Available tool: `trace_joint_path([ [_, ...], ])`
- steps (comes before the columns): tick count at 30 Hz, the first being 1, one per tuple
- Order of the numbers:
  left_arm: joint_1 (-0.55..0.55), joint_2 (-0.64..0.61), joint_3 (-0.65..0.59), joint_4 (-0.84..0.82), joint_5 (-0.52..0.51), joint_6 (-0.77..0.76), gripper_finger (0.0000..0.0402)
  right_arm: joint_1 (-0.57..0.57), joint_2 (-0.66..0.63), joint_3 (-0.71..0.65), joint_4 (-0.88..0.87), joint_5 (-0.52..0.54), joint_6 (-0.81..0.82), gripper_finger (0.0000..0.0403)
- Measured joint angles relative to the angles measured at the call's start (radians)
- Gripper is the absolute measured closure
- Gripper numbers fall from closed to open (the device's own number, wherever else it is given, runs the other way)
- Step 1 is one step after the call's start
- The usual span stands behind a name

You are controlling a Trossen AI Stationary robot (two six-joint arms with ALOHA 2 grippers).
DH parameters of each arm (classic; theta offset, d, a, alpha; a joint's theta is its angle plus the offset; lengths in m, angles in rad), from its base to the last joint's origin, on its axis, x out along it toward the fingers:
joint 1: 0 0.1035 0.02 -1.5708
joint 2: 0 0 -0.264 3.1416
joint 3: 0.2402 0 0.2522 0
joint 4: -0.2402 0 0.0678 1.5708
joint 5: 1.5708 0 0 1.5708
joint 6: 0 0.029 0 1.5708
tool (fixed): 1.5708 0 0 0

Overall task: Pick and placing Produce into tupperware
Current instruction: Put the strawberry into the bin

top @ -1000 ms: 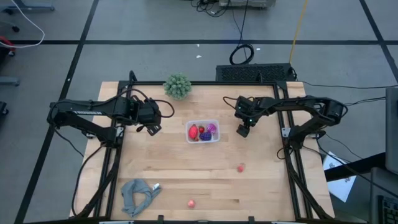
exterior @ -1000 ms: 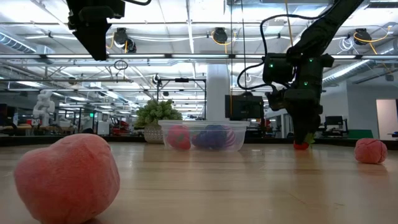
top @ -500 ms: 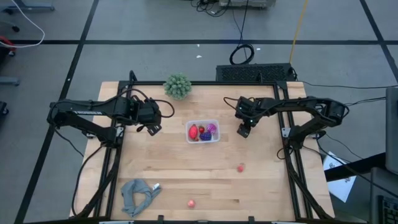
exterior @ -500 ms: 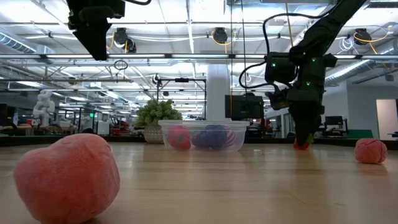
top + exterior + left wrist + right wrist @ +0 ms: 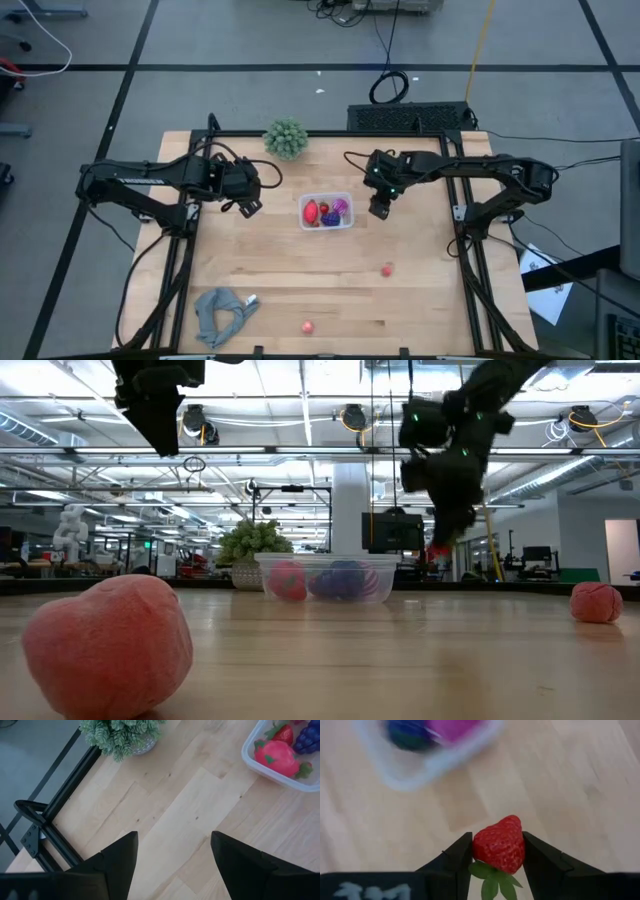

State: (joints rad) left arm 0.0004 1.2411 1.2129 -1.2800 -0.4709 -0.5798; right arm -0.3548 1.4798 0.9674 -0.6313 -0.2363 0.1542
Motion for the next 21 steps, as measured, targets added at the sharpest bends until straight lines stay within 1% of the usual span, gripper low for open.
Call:
trace_joint_path([
  [5, 0.0, 0.0, 0.0, 0.0, 0.0, 0.001, 0.0144, 0.065, 0.003, 0.156, -0.049, 0.002, -0.001, 0.0264],
  [9, 0.0, 0.0, 0.0, -0.001, 0.0, 0.003, 0.0144, 0.121, 0.042, 0.276, -0.067, 0.003, -0.019, 0.0264],
  [13, 0.0, 0.0, 0.0, -0.002, 0.0, 0.007, 0.0144, 0.163, 0.116, 0.384, -0.115, 0.054, -0.058, 0.0264],
  [16, 0.0, 0.0, 0.0, -0.002, 0.001, 0.024, 0.0144, 0.178, 0.197, 0.447, -0.164, 0.06, -0.086, 0.0264],
  [21, 0.0, 0.0, 0.0, -0.03, 0.001, 0.024, 0.0144, 0.18, 0.315, 0.504, -0.224, 0.109, -0.138, 0.0264],
])
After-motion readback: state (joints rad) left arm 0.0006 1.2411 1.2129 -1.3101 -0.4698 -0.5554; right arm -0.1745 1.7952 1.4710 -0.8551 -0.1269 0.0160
